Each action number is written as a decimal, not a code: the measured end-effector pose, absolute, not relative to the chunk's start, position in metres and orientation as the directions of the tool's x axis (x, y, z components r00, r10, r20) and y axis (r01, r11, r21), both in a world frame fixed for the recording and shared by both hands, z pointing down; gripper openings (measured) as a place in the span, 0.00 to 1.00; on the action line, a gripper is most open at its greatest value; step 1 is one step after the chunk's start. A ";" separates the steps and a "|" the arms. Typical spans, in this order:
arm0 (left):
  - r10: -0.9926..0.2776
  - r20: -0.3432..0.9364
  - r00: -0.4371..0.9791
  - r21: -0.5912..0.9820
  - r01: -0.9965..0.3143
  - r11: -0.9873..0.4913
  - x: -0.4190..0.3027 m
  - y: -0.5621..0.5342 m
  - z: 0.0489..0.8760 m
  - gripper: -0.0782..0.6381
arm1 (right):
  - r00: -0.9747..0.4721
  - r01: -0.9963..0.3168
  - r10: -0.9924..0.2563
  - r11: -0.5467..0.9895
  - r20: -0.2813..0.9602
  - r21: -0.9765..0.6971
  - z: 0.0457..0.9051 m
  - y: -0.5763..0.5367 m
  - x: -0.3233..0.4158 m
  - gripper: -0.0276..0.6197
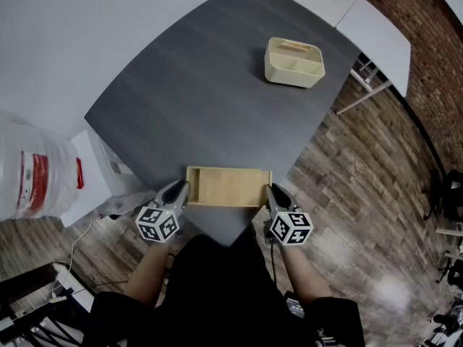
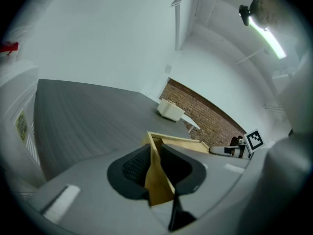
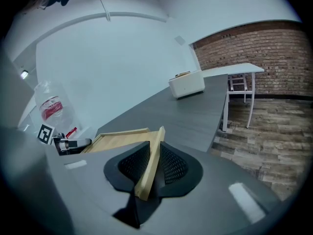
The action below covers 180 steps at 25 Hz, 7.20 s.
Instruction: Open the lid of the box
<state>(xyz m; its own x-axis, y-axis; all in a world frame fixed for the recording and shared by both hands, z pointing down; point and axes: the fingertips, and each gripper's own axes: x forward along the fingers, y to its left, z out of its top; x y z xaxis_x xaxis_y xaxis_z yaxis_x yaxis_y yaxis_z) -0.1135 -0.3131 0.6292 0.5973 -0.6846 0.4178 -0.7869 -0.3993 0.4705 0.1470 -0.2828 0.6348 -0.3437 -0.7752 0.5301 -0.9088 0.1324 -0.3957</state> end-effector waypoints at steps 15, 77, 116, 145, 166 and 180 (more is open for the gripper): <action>-0.691 0.435 0.577 0.440 -0.806 -0.396 -0.114 -0.312 0.628 0.18 | -0.261 -0.920 -0.795 0.033 0.548 -0.391 0.634 -0.278 0.191 0.13; -0.694 0.486 0.531 0.408 -0.840 -0.357 -0.116 -0.313 0.630 0.17 | -0.065 -0.952 -0.809 -0.124 0.584 -0.278 0.636 -0.271 0.262 0.10; -0.699 0.489 0.522 0.407 -0.845 -0.346 -0.118 -0.314 0.630 0.16 | 0.009 -0.963 -0.795 -0.171 0.606 -0.210 0.638 -0.269 0.286 0.10; -0.698 0.488 0.524 0.406 -0.844 -0.350 -0.116 -0.315 0.630 0.16 | 0.046 -0.956 -0.786 -0.214 0.616 -0.202 0.639 -0.270 0.305 0.10; -0.726 0.352 0.590 0.359 -0.802 -0.478 -0.106 -0.329 0.606 0.21 | 0.147 -0.967 -0.876 -0.225 0.459 -0.120 0.595 -0.272 0.298 0.31; -0.746 0.068 0.662 0.240 -0.737 -0.632 -0.086 -0.294 0.516 0.11 | -0.192 -0.980 -0.947 0.175 0.256 -0.090 0.524 -0.252 0.208 0.10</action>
